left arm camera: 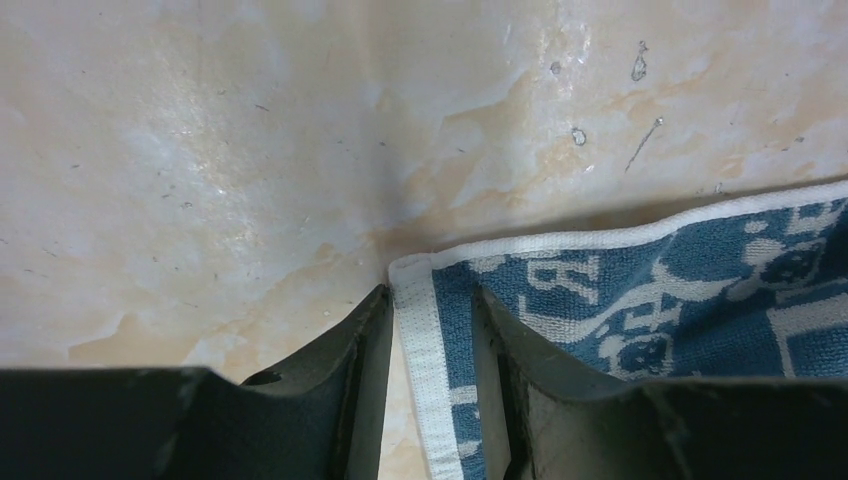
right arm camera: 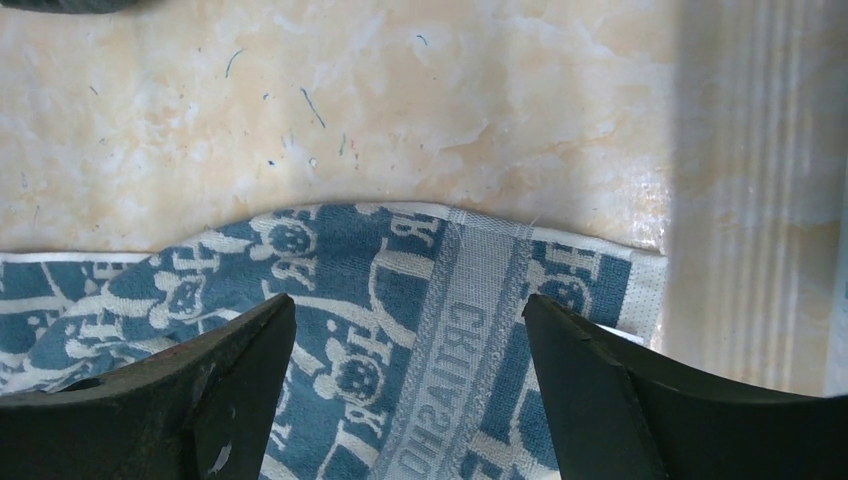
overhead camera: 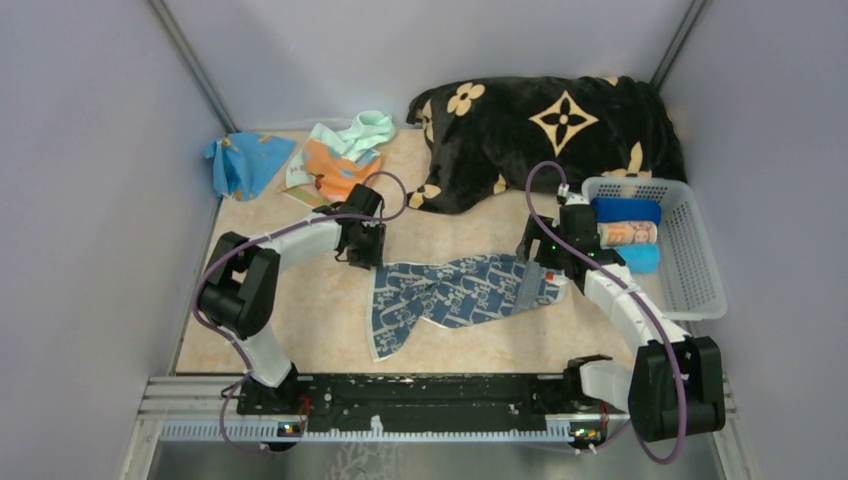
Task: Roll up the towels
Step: Flatten out the towel at the center of the board.
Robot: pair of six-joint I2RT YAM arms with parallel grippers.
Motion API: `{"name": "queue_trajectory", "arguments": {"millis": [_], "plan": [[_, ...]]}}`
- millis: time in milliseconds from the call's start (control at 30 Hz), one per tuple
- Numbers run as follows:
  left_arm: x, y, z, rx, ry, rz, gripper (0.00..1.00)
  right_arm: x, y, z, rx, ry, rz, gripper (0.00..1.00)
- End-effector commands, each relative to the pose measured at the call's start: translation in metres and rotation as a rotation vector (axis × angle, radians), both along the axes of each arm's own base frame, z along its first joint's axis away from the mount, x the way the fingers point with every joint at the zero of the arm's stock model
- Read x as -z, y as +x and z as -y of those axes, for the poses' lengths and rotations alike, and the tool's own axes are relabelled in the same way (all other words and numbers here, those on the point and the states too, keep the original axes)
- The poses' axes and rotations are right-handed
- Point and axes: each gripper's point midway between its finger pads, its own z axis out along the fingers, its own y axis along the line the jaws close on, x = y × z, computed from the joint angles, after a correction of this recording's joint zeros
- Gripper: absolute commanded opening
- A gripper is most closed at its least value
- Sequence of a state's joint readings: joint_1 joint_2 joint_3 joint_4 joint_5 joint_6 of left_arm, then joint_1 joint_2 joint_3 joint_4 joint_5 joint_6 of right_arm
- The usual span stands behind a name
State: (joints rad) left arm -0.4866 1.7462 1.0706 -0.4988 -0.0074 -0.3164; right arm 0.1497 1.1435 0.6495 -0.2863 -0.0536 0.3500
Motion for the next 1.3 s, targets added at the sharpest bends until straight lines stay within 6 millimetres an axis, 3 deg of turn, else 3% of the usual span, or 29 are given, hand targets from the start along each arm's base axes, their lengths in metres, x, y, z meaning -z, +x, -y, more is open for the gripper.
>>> {"name": "queue_trajectory", "arguments": {"millis": [0,167,333,500,633,733,867,1067,1267], "plan": [[-0.007,0.010,-0.006,-0.010,0.033,0.036,0.42,-0.017,0.005,-0.003,-0.020,0.000,0.062,0.85],[0.007,0.005,-0.008,-0.010,0.056,-0.009,0.42,-0.018,0.005,-0.005,-0.033,0.007,0.062,0.85],[0.017,-0.005,-0.022,-0.033,0.119,-0.035,0.42,-0.017,0.003,-0.006,-0.034,0.014,0.065,0.85],[0.032,-0.025,-0.017,0.006,0.135,-0.101,0.41,-0.016,0.004,-0.008,-0.037,0.020,0.062,0.85],[0.048,-0.041,-0.015,0.019,0.151,-0.160,0.33,-0.018,0.006,-0.007,-0.036,0.015,0.068,0.85],[0.056,-0.048,-0.021,0.011,0.173,-0.186,0.20,-0.020,0.007,-0.006,-0.033,0.009,0.073,0.85],[0.045,-0.041,-0.041,-0.017,0.226,-0.160,0.01,-0.021,0.009,-0.005,-0.032,0.003,0.075,0.85],[0.011,-0.021,-0.083,-0.083,0.310,-0.084,0.00,-0.018,0.014,-0.004,-0.029,-0.013,0.058,0.85],[-0.004,-0.006,-0.113,-0.097,0.366,-0.060,0.00,-0.018,0.023,0.003,-0.012,-0.059,0.042,0.85]]}}
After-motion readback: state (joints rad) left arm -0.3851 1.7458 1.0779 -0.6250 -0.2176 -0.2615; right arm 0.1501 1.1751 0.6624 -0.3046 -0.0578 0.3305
